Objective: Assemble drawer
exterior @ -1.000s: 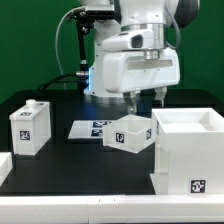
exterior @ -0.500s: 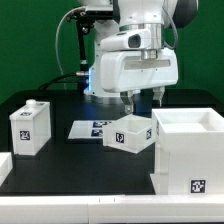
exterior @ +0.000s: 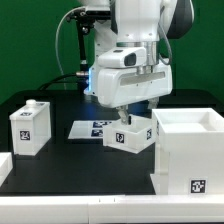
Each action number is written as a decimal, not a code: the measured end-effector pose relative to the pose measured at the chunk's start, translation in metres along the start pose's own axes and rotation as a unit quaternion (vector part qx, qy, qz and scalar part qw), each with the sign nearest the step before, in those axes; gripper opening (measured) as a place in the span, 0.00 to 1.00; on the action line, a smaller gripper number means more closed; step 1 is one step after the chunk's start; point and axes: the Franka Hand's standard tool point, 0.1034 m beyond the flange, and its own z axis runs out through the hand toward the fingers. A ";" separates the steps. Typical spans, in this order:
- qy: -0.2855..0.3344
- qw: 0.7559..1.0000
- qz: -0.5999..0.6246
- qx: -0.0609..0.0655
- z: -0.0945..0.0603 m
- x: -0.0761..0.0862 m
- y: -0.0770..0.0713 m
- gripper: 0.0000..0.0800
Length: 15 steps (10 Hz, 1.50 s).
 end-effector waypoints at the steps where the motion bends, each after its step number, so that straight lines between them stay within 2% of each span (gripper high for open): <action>1: -0.001 1.000 0.000 0.000 0.000 0.000 0.000 0.81; 5: -0.001 1.000 -0.001 0.001 0.000 0.000 -0.001 0.81; 6: -0.006 1.000 -0.019 0.008 -0.001 0.003 -0.008 0.81; 8: -0.004 0.998 -0.057 0.011 -0.003 0.011 -0.023 0.81; 13: -0.005 0.998 -0.054 0.012 -0.002 0.010 -0.022 0.81; 14: -0.007 0.998 -0.055 0.013 0.000 0.008 -0.022 0.81; 15: -0.016 0.998 -0.058 0.019 0.007 -0.005 -0.019 0.81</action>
Offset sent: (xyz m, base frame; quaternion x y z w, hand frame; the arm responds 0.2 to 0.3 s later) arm 0.0000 0.0000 0.0000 0.0000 0.0000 0.0000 1.0000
